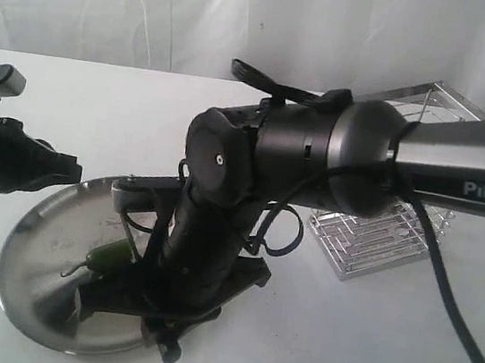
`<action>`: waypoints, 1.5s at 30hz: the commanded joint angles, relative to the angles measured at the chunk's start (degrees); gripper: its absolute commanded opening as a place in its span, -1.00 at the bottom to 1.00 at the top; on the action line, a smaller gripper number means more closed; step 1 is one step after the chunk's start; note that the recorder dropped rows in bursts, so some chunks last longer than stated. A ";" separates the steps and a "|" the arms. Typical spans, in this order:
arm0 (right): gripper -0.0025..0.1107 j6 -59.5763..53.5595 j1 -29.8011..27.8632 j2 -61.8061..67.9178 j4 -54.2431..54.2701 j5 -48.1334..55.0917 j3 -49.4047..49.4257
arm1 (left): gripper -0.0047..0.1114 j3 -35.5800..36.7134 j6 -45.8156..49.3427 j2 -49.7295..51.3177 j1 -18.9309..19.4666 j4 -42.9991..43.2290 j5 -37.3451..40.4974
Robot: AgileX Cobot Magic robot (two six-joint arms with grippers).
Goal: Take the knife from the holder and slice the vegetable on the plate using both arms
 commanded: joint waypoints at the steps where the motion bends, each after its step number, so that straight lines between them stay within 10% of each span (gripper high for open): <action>1: -0.96 1.25 0.02 0.54 -2.49 -1.27 -0.13 | -0.92 0.18 1.28 -0.10 0.27 -4.85 1.35; 45: -0.96 2.81 2.30 4.03 -4.95 -5.74 -0.13 | -0.92 0.18 10.68 7.14 0.27 -7.80 13.86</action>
